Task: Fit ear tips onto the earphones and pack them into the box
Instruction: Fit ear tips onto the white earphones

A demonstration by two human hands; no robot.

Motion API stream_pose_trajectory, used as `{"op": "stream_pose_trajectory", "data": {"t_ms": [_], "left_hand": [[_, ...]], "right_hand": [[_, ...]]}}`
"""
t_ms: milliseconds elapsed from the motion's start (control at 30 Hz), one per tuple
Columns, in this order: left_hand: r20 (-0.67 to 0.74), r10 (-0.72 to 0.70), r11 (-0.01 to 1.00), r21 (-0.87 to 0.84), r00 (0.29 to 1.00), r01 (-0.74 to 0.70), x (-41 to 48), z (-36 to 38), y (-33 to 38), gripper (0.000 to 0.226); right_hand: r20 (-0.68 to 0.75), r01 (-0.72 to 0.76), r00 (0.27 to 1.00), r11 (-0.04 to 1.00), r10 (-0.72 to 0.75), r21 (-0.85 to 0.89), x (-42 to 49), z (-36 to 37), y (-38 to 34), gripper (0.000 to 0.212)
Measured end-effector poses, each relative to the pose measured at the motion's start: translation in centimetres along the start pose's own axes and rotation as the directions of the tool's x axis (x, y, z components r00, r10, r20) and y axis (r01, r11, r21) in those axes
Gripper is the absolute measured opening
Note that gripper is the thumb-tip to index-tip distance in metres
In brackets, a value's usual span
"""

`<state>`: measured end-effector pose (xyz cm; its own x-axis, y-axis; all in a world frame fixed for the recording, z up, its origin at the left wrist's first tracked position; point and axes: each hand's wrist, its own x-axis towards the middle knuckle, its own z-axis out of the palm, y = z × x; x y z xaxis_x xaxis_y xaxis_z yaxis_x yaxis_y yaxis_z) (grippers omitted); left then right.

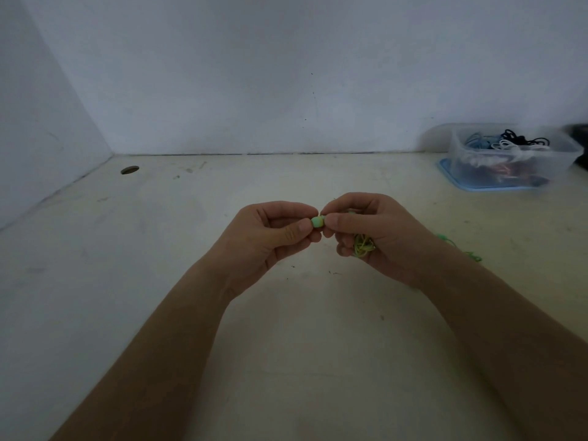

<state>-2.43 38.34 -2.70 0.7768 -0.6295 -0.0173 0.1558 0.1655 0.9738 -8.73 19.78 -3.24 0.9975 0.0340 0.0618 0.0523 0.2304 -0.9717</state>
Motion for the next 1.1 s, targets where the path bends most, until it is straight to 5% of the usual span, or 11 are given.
{"op": "stream_pose_trajectory", "data": {"t_ms": [300, 533, 1100], "left_hand": [[-0.007, -0.022, 1.000, 0.022, 1.000, 0.022, 0.02, -0.07, -0.19, 0.017], [0.007, 0.010, 0.999, -0.033, 1.000, -0.010, 0.05, 0.13, -0.14, 0.023], [0.023, 0.054, 0.998, -0.047, 0.998, -0.053, 0.11, 0.12, -0.41, 0.021]], "right_hand": [[0.001, 0.082, 0.997, 0.984, -0.083, -0.160, -0.04, -0.34, 0.10, 0.021], [0.016, 0.018, 1.000, 1.000, -0.018, 0.003, -0.08, -0.18, -0.01, 0.016], [-0.019, 0.009, 1.000, 1.000, -0.008, 0.027, -0.28, 0.07, 0.12, 0.011]]}}
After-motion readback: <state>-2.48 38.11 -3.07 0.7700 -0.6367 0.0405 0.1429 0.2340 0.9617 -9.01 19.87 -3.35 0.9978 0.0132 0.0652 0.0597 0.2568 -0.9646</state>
